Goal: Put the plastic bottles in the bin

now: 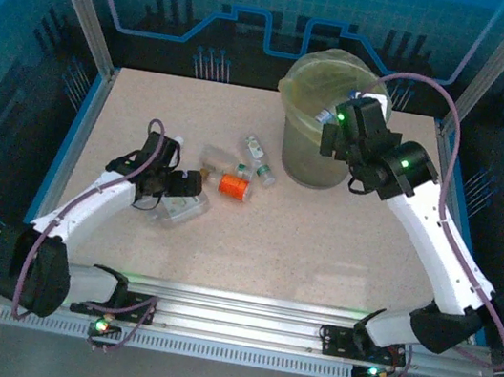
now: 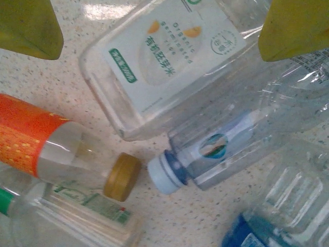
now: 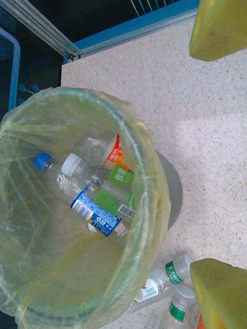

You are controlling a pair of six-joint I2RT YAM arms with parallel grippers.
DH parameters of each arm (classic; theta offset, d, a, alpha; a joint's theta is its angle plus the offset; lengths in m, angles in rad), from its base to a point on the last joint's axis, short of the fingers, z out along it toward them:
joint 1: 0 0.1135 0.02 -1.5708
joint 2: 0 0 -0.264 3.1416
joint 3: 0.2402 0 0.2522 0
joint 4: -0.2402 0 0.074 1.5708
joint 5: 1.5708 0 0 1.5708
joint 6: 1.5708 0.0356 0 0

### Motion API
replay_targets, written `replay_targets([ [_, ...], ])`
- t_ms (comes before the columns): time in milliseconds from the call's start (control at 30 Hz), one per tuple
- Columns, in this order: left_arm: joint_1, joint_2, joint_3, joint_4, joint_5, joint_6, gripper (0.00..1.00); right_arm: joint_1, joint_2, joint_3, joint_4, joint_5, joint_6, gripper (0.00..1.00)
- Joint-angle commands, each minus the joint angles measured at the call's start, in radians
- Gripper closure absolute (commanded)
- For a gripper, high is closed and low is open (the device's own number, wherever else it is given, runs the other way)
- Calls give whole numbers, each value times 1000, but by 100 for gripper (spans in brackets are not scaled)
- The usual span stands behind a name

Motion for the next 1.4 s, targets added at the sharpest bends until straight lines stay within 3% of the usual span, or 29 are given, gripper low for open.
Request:
replay_targets([
  [0,28,21,-32,30,30,-34,1,23,-54,-47,44,18,46,0],
  [500,47,87,-64,68,42,-54,1,32,-91,-92,53,30,64,0],
  [1000,41,26,-136,89,201,-110,1,33,-88,-105,68,18,68,0],
  [1367,-96,4,-152,59,217,-127,1,36,-86,-111,84,5,69,0],
])
